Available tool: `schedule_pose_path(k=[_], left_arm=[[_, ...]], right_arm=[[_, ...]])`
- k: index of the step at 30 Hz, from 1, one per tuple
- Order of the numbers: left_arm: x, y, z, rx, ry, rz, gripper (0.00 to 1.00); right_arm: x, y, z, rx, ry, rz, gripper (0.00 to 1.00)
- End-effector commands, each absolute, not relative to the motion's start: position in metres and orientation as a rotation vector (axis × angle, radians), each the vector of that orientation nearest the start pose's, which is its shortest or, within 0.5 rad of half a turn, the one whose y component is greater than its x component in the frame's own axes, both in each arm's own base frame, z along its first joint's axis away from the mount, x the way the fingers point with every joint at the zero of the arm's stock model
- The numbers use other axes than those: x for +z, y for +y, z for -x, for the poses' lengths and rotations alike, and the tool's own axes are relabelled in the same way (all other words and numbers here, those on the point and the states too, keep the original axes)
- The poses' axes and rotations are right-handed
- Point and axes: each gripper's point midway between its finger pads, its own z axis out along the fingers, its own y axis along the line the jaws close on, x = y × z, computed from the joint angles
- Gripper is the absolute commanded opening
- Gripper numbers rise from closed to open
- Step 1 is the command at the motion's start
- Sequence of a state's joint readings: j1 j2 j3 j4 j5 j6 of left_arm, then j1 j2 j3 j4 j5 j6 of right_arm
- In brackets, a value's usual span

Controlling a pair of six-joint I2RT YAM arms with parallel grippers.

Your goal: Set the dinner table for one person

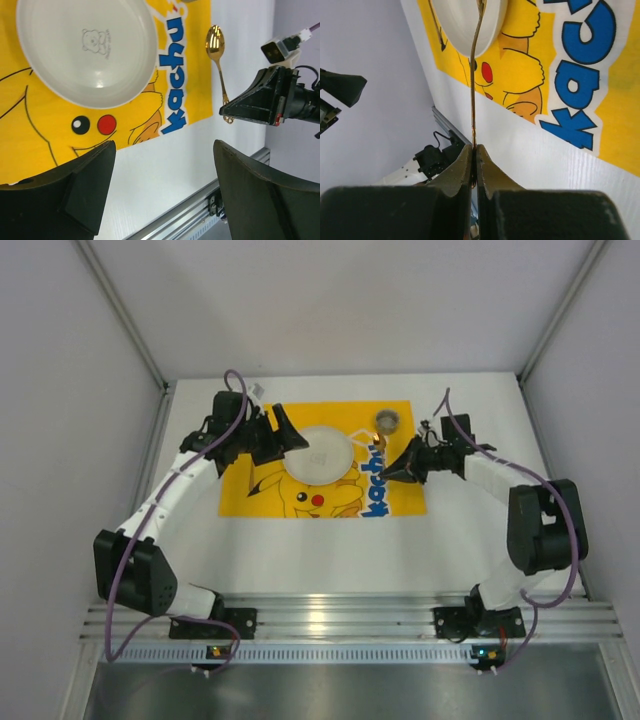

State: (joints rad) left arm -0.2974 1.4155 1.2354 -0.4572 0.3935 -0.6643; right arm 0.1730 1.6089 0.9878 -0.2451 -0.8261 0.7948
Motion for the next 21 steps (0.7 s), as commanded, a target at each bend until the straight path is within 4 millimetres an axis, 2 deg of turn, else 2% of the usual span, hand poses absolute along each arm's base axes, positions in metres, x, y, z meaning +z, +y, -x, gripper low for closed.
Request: schedule_pose_path(k=[1,5,8,14,19,21], left_arm=[[0.227,-0.185,-0.343,-0.817,2.336,0.169,0.83],[0.227,-0.183,-0.343,-0.796,2.346,0.159,0.81],[0.228,-0.181,-0.341,-0.782,2.347,0.154,0.80],[0.224,-0.177,-0.340,-0.754,2.350,0.147,0.79],[0.224,-0.172,-0.343,-0.712,2.342,0.141,0.78],[0.224,-0.170,-0.344,-0.705,2.338,0.141,0.77]], right_arm=[[0.125,0.210,-0.333,1.398,2.527,-0.372,0.00],[0.108,0.216,-0.355,1.416,2.538,-0.435,0.00],[0.102,0.224,-0.371,1.432,2.546,-0.471,0.00],[0.105,0.237,-0.400,1.423,2.529,-0.506,0.00],[0.102,0.243,-0.413,1.415,2.526,-0.547,0.00],[0.095,0.243,-0.413,1.408,2.542,-0.588,0.00]])
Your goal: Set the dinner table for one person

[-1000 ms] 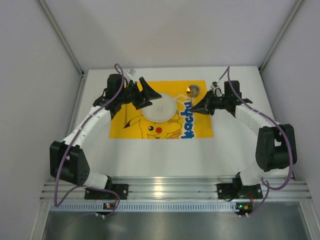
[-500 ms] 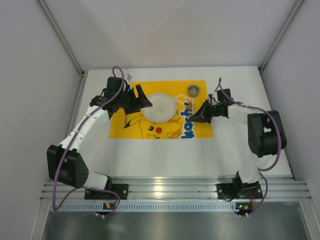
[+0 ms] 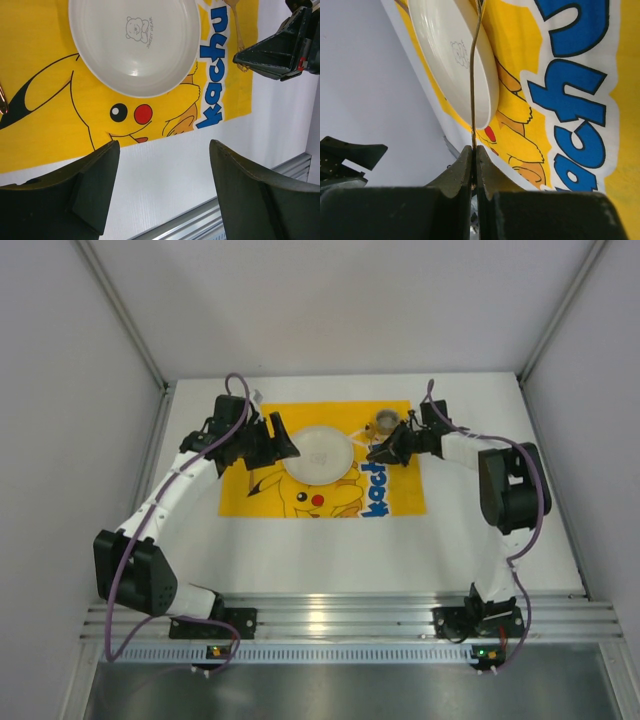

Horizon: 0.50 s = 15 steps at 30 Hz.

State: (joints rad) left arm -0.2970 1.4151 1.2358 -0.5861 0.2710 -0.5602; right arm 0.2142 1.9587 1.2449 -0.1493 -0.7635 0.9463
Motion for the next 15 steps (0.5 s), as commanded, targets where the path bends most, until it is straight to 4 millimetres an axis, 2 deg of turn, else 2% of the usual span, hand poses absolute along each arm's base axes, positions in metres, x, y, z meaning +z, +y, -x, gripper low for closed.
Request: schedule_pose_path(k=[1,8,15], left_arm=[[0.224,-0.170,-0.344,-0.702,2.337,0.137,0.77],[0.223,-0.168,-0.351,-0.695,2.341,0.129,0.76],[0.217,-0.173,-0.356,-0.716,2.356,0.121,0.75]], right_arm=[[0.090,0.242,-0.414,1.393,2.547,-0.605,0.00],[0.063,0.243,-0.400,1.363,2.621,-0.678,0.00],[0.058,0.239,-0.393,1.318,2.657,-0.677,0.03]])
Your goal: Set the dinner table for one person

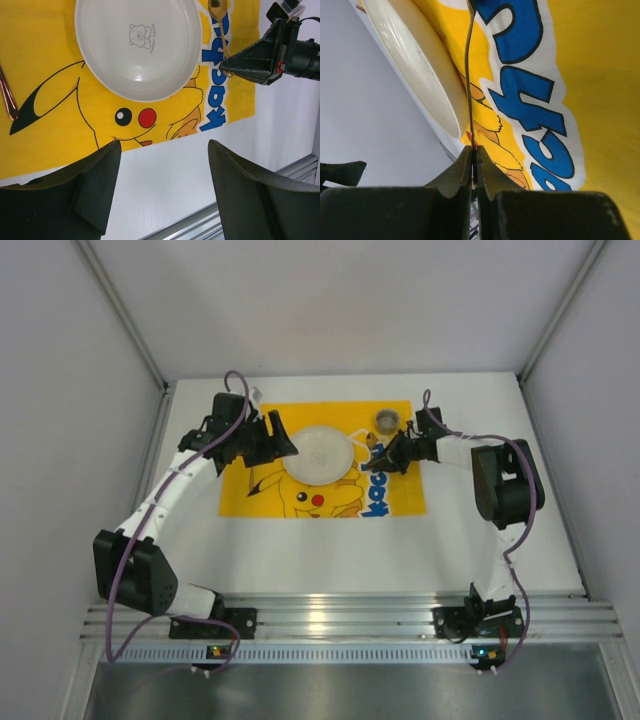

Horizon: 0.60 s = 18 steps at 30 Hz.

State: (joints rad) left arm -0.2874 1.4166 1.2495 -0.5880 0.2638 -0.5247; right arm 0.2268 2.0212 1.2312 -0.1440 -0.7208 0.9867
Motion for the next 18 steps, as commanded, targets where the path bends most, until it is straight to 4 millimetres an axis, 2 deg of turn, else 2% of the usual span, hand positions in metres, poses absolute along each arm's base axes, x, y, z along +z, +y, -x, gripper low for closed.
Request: schedule_pose_path(k=[1,5,7,8,11,16,18], left_arm=[[0.217,-0.173,-0.357,-0.717,2.356,0.124,0.75],[0.215,-0.175,-0.357,-0.725,2.360,0.125,0.75],[0.213,-0.175,-0.357,-0.725,2.365,0.130,0.75],[0.214,-0.175,-0.357,-0.726,2.362,0.130,0.75],[0.214,-0.175,-0.356,-0.728,2.359,0.132,0.75],[0.214,-0.176,-0.356,-0.738,2.359,0.145,0.74],[0.213,-0.176,-0.356,-0.741,2.360,0.148,0.74]], right_arm=[[0.058,0.238,-0.392,1.314,2.666,-0.679,0.04],[0.058,0.235,-0.390,1.297,2.678,-0.681,0.15],[0.059,0.235,-0.389,1.290,2.682,-0.671,0.27],[0.060,0.234,-0.387,1.283,2.690,-0.670,0.41],[0.062,0.230,-0.386,1.247,2.705,-0.662,0.56],[0.070,0.223,-0.385,1.224,2.706,-0.647,0.59],[0.079,0.222,-0.386,1.224,2.691,-0.628,0.60]])
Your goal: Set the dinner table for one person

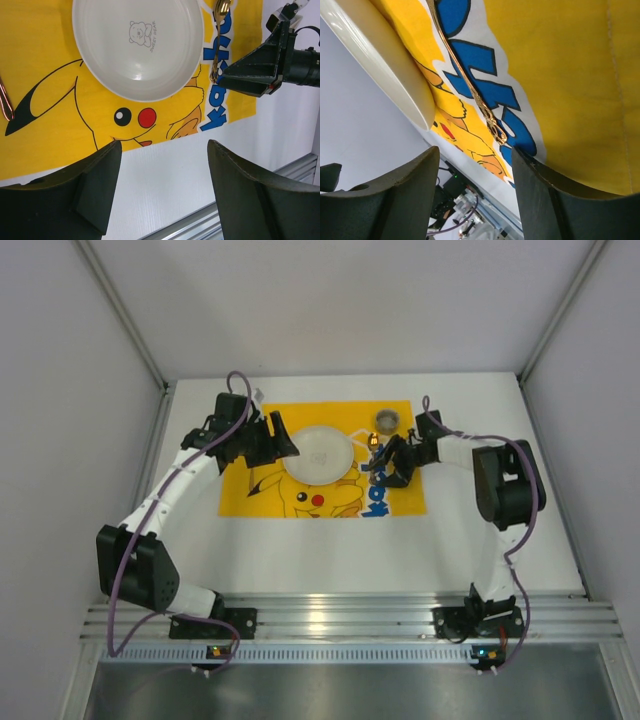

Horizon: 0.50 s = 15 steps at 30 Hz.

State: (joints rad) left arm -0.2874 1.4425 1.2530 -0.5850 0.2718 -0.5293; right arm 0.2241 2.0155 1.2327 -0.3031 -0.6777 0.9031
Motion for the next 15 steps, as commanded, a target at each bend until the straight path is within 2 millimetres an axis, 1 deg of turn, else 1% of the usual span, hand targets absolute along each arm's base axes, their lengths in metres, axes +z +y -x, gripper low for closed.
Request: schedule_pose_path(k=[1,3,4,5,6,7,9,10,11,12,13,14,15], left_arm=[[0.213,-0.176,-0.356,-0.742,2.359,0.149,0.74],[0.213,-0.176,-0.357,-0.739,2.358,0.151,0.74],[0.215,-0.175,-0.357,-0.735,2.356,0.150,0.74],[0.214,-0.173,-0.358,-0.716,2.357,0.157,0.75],[0.214,-0.171,-0.358,-0.699,2.359,0.164,0.76],[0.219,-0.168,-0.361,-0.686,2.349,0.169,0.76],[0.222,-0.164,-0.360,-0.644,2.355,0.163,0.78],[0.232,-0.161,-0.363,-0.624,2.333,0.158,0.79],[0.234,-0.157,-0.362,-0.593,2.341,0.158,0.80],[0.234,-0.144,-0.366,-0.500,2.334,0.171,0.81],[0.238,-0.136,-0.369,-0.442,2.323,0.195,0.83],[0.232,-0.126,-0.365,-0.376,2.358,0.221,0.84],[0.227,-0.110,-0.367,-0.264,2.363,0.273,0.85]], right_arm=[[0.086,0.221,-0.385,1.225,2.686,-0.619,0.60],[0.093,0.220,-0.384,1.213,2.678,-0.593,0.60],[0.103,0.218,-0.383,1.206,2.668,-0.575,0.61],[0.107,0.216,-0.382,1.188,2.667,-0.548,0.62],[0.111,0.213,-0.382,1.155,2.661,-0.537,0.63],[0.124,0.211,-0.378,1.133,2.659,-0.512,0.64],[0.136,0.202,-0.377,1.046,2.638,-0.440,0.66],[0.160,0.200,-0.375,1.024,2.598,-0.385,0.67],[0.174,0.197,-0.375,0.984,2.565,-0.304,0.73],[0.184,0.192,-0.373,0.903,2.552,-0.267,0.74],[0.226,0.189,-0.374,0.856,2.446,-0.198,0.75],[0.246,0.181,-0.373,0.759,2.389,-0.131,0.75],[0.263,0.158,-0.378,0.557,2.319,-0.164,0.75]])
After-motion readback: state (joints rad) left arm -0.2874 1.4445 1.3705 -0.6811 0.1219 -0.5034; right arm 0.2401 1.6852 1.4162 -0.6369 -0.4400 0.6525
